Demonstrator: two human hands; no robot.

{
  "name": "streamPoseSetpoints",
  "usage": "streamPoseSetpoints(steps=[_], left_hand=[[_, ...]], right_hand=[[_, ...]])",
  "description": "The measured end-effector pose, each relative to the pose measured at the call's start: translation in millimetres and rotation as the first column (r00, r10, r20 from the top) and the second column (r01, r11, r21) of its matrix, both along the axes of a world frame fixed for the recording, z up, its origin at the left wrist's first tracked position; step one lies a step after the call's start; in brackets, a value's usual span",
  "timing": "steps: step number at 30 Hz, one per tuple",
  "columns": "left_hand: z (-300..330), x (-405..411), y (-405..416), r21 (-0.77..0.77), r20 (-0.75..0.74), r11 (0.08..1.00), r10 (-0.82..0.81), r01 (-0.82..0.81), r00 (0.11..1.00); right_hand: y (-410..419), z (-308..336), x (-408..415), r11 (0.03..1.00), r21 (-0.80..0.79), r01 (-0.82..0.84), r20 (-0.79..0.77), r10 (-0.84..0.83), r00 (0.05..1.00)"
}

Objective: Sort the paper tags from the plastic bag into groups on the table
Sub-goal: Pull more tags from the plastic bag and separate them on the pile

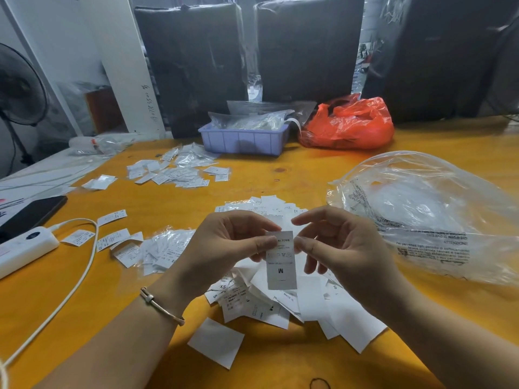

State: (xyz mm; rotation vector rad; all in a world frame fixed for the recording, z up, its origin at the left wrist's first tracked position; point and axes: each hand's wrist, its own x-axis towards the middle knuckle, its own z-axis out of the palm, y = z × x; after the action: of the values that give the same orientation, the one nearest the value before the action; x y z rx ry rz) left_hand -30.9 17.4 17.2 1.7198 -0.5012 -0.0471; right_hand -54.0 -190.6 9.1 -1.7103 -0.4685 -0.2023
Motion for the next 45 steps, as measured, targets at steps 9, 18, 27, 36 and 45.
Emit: streamPoseSetpoints(steps=[9, 18, 27, 36, 45], left_hand=[[0.8, -0.6, 0.0, 0.084, -0.045, 0.992, -0.090, 0.094, 0.995], [2.6, 3.6, 5.7, -0.246, -0.153, 0.969, -0.003, -0.035, 0.988], [3.7, 0.6, 4.0, 0.028, -0.269, 0.987, -0.147, 0.161, 0.952], [7.5, 6.8, 12.4, 0.122, -0.218, 0.991, -0.018, 0.046, 0.976], [-2.1, 46.6, 83.0, 0.528, 0.120, 0.526, 0.731, -0.667, 0.671]], right_hand=[[-0.5, -1.1, 1.4, 0.999, -0.018, 0.038, 0.026, -0.038, 0.999], [-12.8, 5.2, 10.0, 0.996, 0.083, -0.014, -0.245, 0.033, 0.969], [-4.3, 3.0, 6.7, 0.998, -0.015, 0.057, -0.066, -0.057, 0.996], [-4.1, 1.3, 8.8, 0.990, -0.074, 0.118, -0.002, -0.118, 0.993], [-23.2, 0.2, 21.8, 0.955, -0.132, 0.266, 0.006, -0.268, 0.963]])
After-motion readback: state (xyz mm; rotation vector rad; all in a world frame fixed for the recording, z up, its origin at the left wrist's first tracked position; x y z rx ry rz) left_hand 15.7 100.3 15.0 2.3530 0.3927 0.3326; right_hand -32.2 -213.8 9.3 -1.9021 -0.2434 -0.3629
